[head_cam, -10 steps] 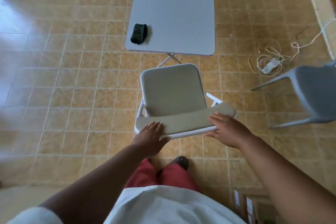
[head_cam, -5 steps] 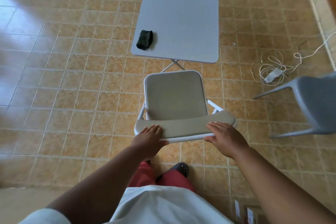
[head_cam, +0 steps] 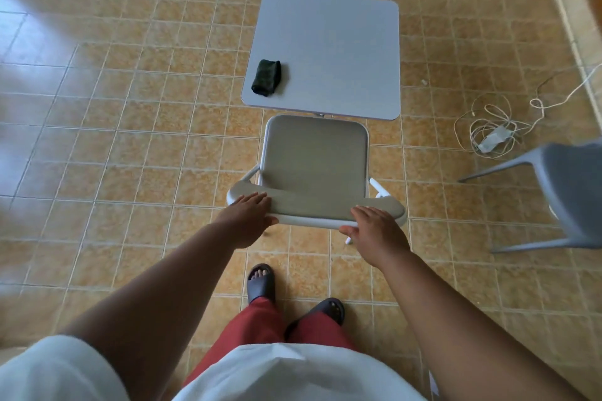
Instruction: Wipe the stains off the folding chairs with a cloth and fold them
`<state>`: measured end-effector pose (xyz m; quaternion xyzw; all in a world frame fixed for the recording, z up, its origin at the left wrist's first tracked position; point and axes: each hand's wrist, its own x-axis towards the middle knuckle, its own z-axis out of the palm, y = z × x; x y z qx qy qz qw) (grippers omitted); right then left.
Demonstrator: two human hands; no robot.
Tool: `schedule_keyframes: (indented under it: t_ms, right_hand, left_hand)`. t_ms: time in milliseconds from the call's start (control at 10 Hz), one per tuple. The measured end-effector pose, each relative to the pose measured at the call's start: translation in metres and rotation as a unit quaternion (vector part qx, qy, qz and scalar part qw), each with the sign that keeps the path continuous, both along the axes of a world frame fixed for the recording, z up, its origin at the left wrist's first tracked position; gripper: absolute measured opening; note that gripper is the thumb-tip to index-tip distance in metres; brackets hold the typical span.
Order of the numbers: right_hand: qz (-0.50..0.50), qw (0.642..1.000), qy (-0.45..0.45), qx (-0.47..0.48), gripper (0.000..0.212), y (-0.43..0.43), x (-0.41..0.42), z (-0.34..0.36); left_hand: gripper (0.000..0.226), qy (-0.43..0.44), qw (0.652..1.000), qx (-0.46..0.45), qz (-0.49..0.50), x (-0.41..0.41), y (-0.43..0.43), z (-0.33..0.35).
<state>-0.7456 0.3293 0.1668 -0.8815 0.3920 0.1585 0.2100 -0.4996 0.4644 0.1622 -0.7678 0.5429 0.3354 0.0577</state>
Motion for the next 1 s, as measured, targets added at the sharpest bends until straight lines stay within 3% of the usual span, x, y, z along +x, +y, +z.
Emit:
schedule_keyframes:
  t_ms: [200,500,800,1000]
  right_hand:
    - [-0.04,0.999,0.009,0.016,0.049,-0.041,0.017,-0.001]
    - [-0.02,1.0,0.016,0.018,0.045,-0.053,0.023,-0.01]
    - [-0.092,0.995,0.041,0.012,0.052,-0.031,0.032,0.013]
    - [-0.139,0.99,-0.007,-0.012,0.048,-0.036,0.029,0.035]
  left_hand:
    - [0.048,0.013,1.0,-0.01,-0.002,0.016,-0.039,-0.002]
    - [0.044,0.029,1.0,0.002,-0.003,0.027,-0.053,-0.003]
    - [0.065,0.034,0.999,0.032,-0.022,0.025,-0.057,0.005]
    - [0.072,-0.006,0.999,-0.026,-0.032,0.039,-0.069,0.032]
